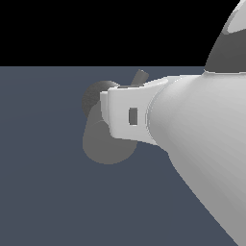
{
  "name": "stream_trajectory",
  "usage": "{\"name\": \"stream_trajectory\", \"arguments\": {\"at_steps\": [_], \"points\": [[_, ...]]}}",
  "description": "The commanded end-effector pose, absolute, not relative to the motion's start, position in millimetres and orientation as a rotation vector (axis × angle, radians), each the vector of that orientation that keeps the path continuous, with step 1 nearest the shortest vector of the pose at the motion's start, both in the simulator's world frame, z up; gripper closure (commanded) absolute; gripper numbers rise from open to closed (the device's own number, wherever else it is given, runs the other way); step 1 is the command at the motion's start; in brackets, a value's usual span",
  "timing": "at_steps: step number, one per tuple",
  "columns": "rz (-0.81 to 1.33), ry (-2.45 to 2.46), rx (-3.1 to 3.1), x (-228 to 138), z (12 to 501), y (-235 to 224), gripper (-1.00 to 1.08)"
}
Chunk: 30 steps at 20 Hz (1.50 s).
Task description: Turn on the faucet by rotating a designated handle.
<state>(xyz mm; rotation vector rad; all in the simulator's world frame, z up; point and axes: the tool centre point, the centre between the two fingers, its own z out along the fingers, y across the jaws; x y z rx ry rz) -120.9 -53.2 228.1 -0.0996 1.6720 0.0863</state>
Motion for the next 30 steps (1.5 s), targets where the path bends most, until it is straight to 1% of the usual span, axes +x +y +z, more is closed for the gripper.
{"name": "stream_trajectory", "arguments": {"at_steps": [1, 10, 11, 12, 30], "points": [[0.109, 1.592, -0.124, -114, 262, -30, 1.08], [0.11, 1.567, -0.13, -116, 283, -7, 1.08], [0.08, 1.658, -0.091, -125, 246, -32, 1.08], [0.076, 1.67, -0.086, -122, 240, -35, 1.08], [0.102, 1.591, -0.12, -124, 277, 37, 1.08]]}}
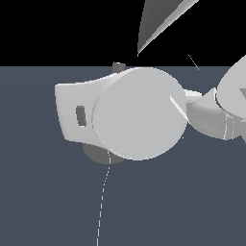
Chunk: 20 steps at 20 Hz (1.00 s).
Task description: Turn on the faucet by rotating a designated handle.
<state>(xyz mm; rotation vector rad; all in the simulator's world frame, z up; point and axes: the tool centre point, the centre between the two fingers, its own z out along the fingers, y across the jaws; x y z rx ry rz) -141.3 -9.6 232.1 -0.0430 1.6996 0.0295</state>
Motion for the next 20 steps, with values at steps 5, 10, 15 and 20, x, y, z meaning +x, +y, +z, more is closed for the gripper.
{"name": "stream_trajectory", "arguments": {"at_steps": [5, 10, 15, 20], "points": [[0.109, 1.57, -0.129, -125, 286, 55, 1.08], [0.021, 1.644, -0.093, -125, 246, 16, 1.08], [0.038, 1.629, -0.1, -126, 249, 36, 1.08], [0.055, 1.615, -0.107, -128, 253, 55, 1.08]]}}
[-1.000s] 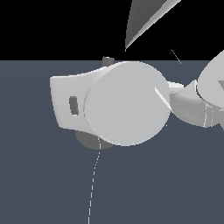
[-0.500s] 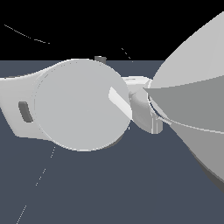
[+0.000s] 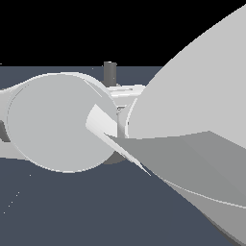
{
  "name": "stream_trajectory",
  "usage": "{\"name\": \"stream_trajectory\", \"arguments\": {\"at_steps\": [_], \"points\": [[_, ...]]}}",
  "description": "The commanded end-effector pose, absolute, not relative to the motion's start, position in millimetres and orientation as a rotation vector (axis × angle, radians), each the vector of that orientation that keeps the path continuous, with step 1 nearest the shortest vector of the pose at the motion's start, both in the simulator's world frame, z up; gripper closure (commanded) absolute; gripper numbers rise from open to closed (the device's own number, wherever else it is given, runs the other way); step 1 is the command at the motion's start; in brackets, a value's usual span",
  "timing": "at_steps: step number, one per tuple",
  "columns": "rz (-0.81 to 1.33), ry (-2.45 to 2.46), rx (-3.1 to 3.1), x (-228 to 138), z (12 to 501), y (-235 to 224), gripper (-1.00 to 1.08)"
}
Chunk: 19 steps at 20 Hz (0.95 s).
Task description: Turn on the faucet by rotating a designated handle.
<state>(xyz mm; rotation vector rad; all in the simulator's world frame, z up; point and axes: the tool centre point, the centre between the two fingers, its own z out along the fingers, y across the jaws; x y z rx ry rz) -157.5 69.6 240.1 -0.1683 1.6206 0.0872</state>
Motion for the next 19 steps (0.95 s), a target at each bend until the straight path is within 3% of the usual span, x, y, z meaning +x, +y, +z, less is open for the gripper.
{"name": "stream_trajectory", "arguments": {"at_steps": [1, 19], "points": [[0.058, 1.612, -0.108, -128, 253, 59, 1.08], [0.11, 1.567, -0.13, -135, 265, 119, 1.08]]}}
